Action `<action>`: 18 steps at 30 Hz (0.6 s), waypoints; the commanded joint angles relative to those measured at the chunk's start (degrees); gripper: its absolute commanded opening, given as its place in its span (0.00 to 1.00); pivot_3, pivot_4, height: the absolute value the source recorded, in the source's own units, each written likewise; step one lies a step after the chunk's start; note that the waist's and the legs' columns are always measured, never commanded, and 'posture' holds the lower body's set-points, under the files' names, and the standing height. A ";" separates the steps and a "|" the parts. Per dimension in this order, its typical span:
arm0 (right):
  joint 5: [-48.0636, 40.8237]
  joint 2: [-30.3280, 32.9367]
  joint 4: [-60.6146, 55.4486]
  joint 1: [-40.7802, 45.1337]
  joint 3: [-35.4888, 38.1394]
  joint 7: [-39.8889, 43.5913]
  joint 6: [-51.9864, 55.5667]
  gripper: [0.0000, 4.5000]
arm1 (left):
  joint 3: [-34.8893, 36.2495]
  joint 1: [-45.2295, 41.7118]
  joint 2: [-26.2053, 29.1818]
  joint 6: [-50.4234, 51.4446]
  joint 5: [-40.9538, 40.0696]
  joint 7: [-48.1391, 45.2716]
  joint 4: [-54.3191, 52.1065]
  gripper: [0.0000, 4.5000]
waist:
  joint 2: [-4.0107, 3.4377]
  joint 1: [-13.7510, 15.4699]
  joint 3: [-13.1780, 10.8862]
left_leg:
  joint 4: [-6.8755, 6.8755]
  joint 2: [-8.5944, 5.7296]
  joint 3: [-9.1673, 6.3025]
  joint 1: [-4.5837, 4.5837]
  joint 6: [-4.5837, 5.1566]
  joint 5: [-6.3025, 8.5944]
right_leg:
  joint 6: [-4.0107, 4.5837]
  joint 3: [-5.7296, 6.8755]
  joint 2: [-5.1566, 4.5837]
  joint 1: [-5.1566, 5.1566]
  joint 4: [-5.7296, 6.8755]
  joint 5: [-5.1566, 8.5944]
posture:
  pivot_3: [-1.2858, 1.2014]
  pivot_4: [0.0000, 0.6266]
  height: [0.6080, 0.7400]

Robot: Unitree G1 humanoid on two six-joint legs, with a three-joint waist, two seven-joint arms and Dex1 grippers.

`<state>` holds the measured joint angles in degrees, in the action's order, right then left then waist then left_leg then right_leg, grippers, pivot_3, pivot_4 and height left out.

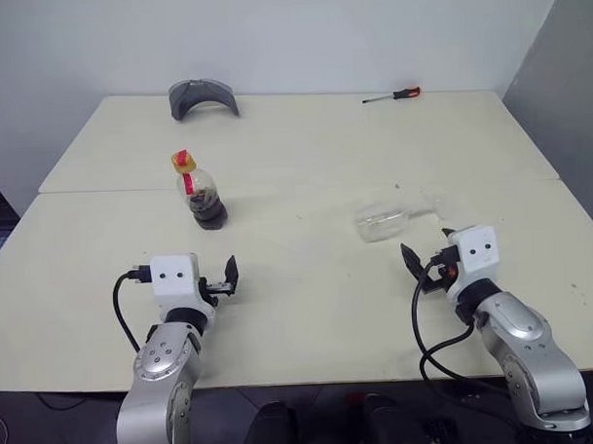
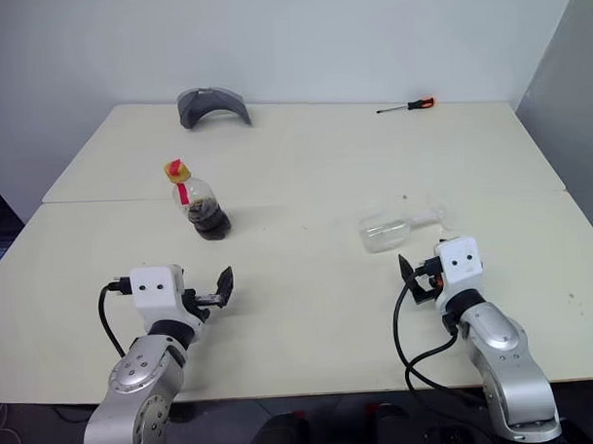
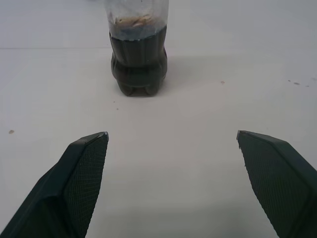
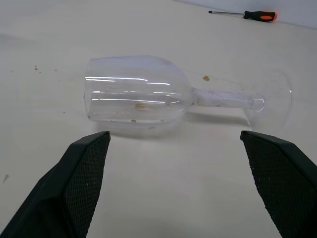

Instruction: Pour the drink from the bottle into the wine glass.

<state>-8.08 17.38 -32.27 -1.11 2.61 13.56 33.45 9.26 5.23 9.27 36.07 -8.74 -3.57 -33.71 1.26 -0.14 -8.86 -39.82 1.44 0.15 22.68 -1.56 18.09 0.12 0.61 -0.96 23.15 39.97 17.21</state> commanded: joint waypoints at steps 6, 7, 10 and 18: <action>-0.14 -0.03 -2.06 0.19 0.26 0.18 -0.95 1.00 | -0.25 -0.10 0.64 -0.34 0.38 0.21 -2.49 0.99 | 0.00 0.00 0.00 | 0.00 0.00 0.00 0.00 0.00 0.00 | 0.00 0.00 0.00 0.00 0.00 0.00 | 0.52 0.24 1.00; -0.22 0.11 -1.81 0.34 0.51 0.33 -1.05 1.00 | -0.26 -0.12 0.74 -0.33 0.39 0.14 -2.46 0.99 | 0.00 -0.01 0.00 | 0.00 0.00 0.00 0.00 0.00 0.00 | 0.00 0.00 0.00 0.00 0.00 0.00 | 0.52 0.24 1.00; -0.36 0.58 -0.93 1.06 1.24 0.60 -1.32 1.00 | 0.00 -0.27 0.80 -0.40 0.27 0.10 -2.36 0.99 | 0.00 0.00 0.00 | 0.00 0.00 0.00 0.00 0.00 0.00 | 0.00 0.00 0.00 0.00 0.00 0.00 | 0.52 0.24 1.00; -0.73 0.85 -0.20 2.04 1.47 1.36 -1.34 1.00 | 0.23 -0.84 0.46 -0.30 0.14 0.44 -2.47 0.99 | 0.00 0.00 0.00 | 0.00 0.00 0.01 0.00 0.00 0.00 | 0.00 0.00 0.00 0.00 0.00 0.00 | 0.52 0.24 1.00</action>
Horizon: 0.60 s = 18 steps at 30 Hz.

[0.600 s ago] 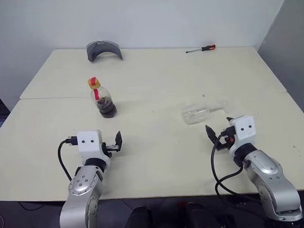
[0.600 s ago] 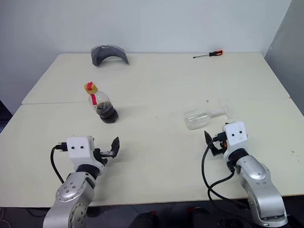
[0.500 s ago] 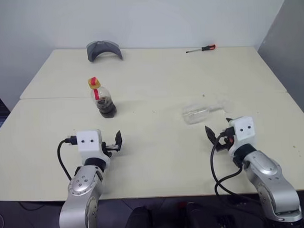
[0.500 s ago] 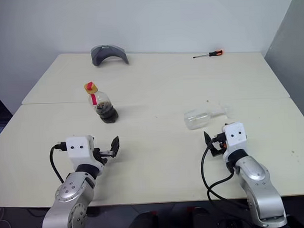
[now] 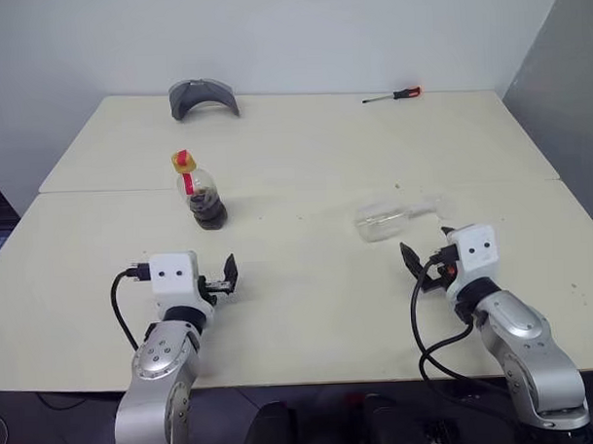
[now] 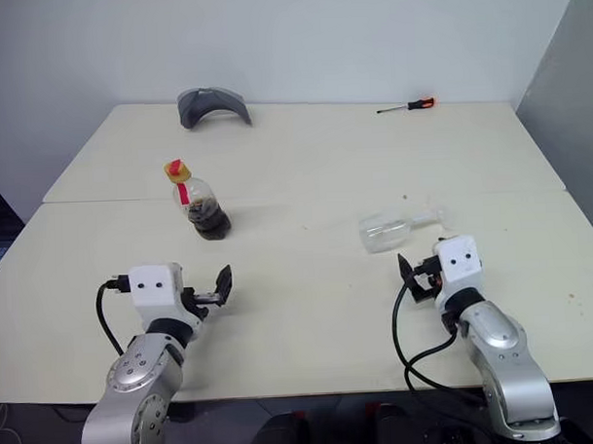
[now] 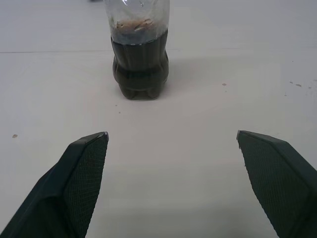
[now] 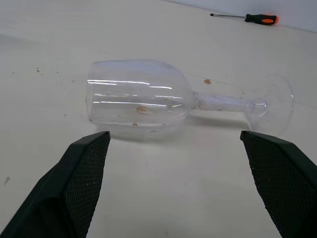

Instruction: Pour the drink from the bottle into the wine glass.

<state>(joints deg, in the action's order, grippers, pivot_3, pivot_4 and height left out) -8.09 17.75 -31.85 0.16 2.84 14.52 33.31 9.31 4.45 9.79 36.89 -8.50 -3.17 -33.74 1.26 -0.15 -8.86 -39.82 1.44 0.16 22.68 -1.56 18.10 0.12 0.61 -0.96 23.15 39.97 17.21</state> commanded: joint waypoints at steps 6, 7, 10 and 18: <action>-1.55 0.40 -1.42 0.48 0.90 1.71 -1.24 1.00 | 0.50 0.25 0.44 -1.04 -0.23 -0.26 -3.02 0.99 | 0.00 0.00 0.00 | 0.00 0.00 -0.01 0.00 0.00 0.00 | 0.00 0.00 0.00 0.00 0.00 0.00 | 0.52 0.24 1.00; -2.01 0.43 -1.58 0.50 0.83 2.28 -1.39 1.00 | 0.36 0.19 0.81 -1.43 0.09 -0.41 -2.88 0.99 | 0.00 0.00 0.00 | 0.00 0.00 -0.01 0.00 0.00 0.00 | 0.00 0.00 0.00 0.00 0.00 0.00 | 0.52 0.24 1.00; -4.96 0.97 -2.63 0.42 0.78 5.68 -1.51 1.00 | 0.53 -0.35 1.58 -2.51 0.62 -0.68 -1.99 0.99 | 0.00 0.00 0.00 | 0.00 0.00 -0.01 0.00 0.00 0.00 | 0.00 0.01 0.00 0.00 0.00 0.00 | 0.52 0.24 1.00; -24.76 7.17 -6.14 2.59 4.44 22.26 1.25 1.00 | -0.08 -2.47 1.34 -7.96 3.87 1.56 2.78 0.99 | 0.00 0.01 -0.01 | 0.00 -0.01 -0.02 0.00 0.02 0.01 | 0.00 0.02 0.00 -0.01 0.00 0.00 | 0.52 0.24 1.00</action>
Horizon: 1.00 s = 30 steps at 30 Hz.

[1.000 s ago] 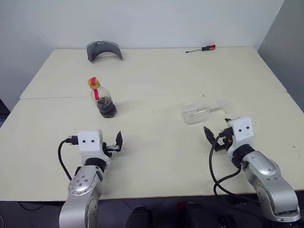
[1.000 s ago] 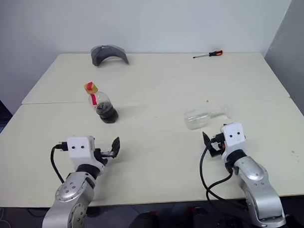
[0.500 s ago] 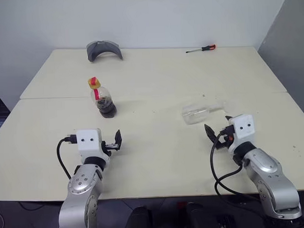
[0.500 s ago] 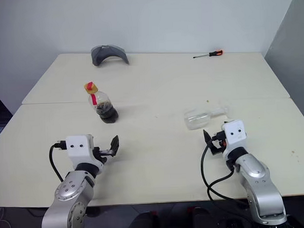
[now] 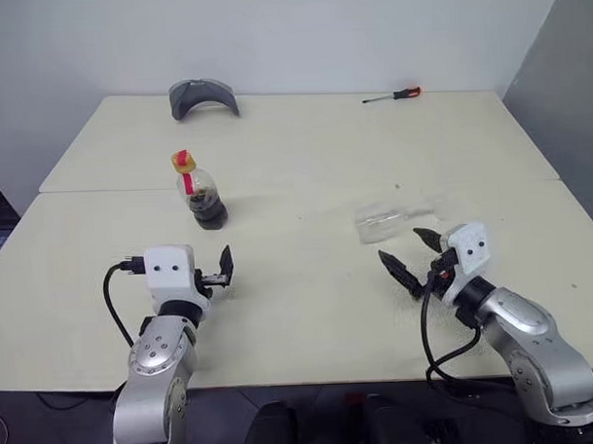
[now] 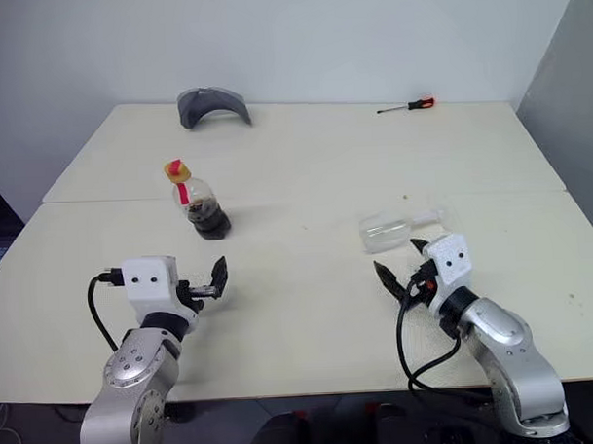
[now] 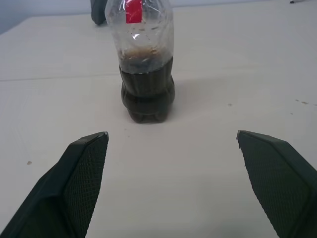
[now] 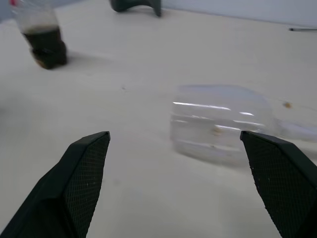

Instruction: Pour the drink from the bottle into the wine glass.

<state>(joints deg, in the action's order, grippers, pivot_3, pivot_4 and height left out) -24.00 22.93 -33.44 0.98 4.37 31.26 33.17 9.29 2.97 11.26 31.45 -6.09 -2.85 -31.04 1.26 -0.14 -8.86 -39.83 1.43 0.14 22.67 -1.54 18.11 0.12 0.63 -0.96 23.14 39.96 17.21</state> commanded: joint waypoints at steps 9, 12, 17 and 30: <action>-18.67 6.91 -4.09 7.26 1.93 8.42 6.32 1.00 | 2.33 -5.44 0.46 -5.89 1.34 1.09 5.44 0.99 | 0.01 0.05 0.00 | -0.02 0.00 -0.02 0.01 0.02 0.01 | 0.00 0.02 0.00 -0.02 0.00 0.00 | 0.52 0.24 1.00; -19.88 6.70 -4.18 8.88 1.39 7.47 7.36 1.00 | 3.03 -6.61 0.72 -6.52 1.14 0.74 6.82 0.99 | 0.01 0.05 0.00 | -0.02 0.01 -0.02 0.01 0.01 0.01 | 0.00 0.02 0.00 -0.02 0.00 0.00 | 0.52 0.24 1.00; -18.43 6.10 -3.51 11.11 -0.40 5.63 7.03 1.00 | 3.08 -8.50 1.56 -8.39 2.12 0.75 9.29 0.99 | 0.02 0.06 0.00 | -0.03 0.01 -0.03 0.02 0.01 0.01 | 0.00 0.03 -0.01 -0.02 0.00 0.00 | 0.52 0.24 1.00; -18.74 6.15 -3.48 11.55 -0.53 4.20 6.69 1.00 | 3.19 -16.86 3.76 -14.57 1.81 -0.86 21.42 0.99 | 0.03 0.11 0.00 | -0.04 0.00 -0.02 0.03 0.01 0.00 | 0.00 0.05 -0.03 -0.01 0.01 -0.01 | 0.52 0.24 1.00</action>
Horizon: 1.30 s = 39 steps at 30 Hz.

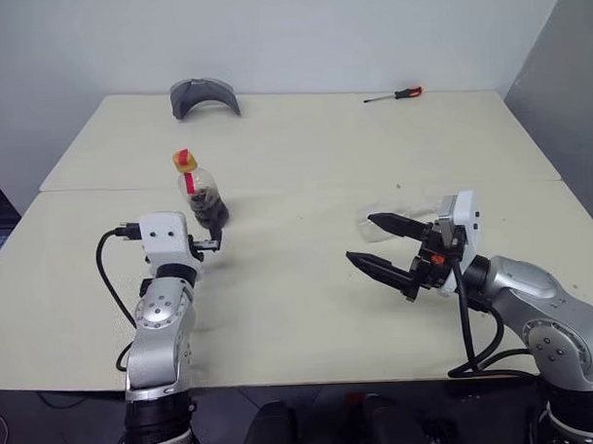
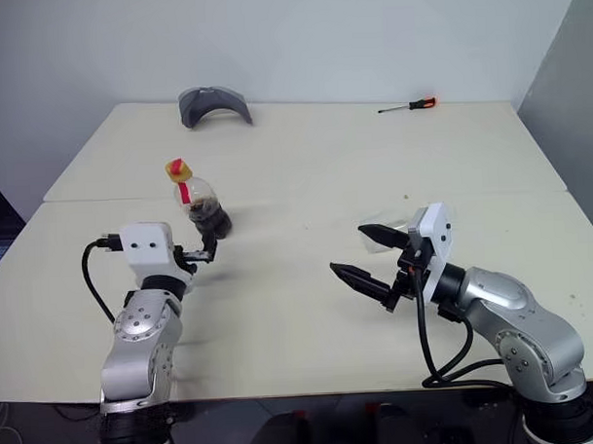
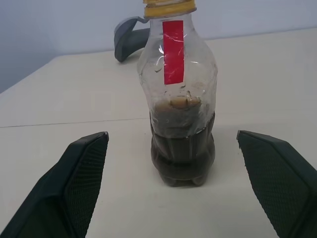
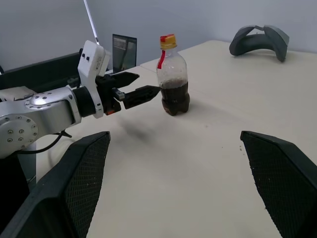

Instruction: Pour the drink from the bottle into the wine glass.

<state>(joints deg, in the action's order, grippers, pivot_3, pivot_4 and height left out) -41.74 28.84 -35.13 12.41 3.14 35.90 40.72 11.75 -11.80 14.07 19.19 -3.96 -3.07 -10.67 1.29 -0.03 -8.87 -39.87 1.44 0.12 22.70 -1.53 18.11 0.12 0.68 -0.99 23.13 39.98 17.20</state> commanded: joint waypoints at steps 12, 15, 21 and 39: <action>0.22 0.03 -1.43 -2.24 0.42 -0.88 -2.77 1.00 | 1.43 -11.42 2.32 -6.97 -2.61 -3.65 15.31 0.99 | 0.01 0.00 0.00 | -0.02 -0.01 0.01 0.02 -0.02 -0.01 | 0.00 0.00 0.00 0.01 0.00 0.00 | 0.52 0.24 1.00; 0.40 0.17 -1.57 -2.73 0.40 -1.33 -2.83 1.00 | 2.07 -13.31 2.67 -8.73 -3.00 -3.73 18.91 0.99 | 0.01 0.00 0.00 | -0.02 0.00 0.00 0.01 -0.02 -0.01 | 0.00 0.01 0.00 0.01 0.00 0.00 | 0.52 0.24 1.00; 0.01 -0.06 -2.46 -3.51 0.24 -2.19 -2.65 1.00 | 1.30 -17.08 3.75 -13.35 -2.55 -5.87 26.15 0.99 | 0.01 0.00 0.00 | -0.02 -0.01 0.00 0.02 -0.02 -0.01 | 0.00 0.02 0.00 0.01 0.00 0.00 | 0.52 0.24 1.00; -0.10 0.45 -2.84 -4.81 0.52 -1.93 -3.87 1.00 | -0.33 -27.74 3.78 -26.47 -1.27 -7.56 48.57 0.99 | 0.02 -0.02 0.00 | -0.04 -0.02 0.00 0.03 -0.04 -0.02 | -0.01 0.04 -0.01 0.02 0.00 0.00 | 0.52 0.24 1.00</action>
<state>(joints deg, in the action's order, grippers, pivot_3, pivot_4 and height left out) -41.50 28.89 -35.86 7.66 2.76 33.72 38.15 11.60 -37.87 17.29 -5.49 -5.40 -10.38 37.71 1.31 -0.04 -8.87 -39.91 1.42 0.12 22.73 -1.57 18.08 0.12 0.73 -1.00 23.15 39.98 17.20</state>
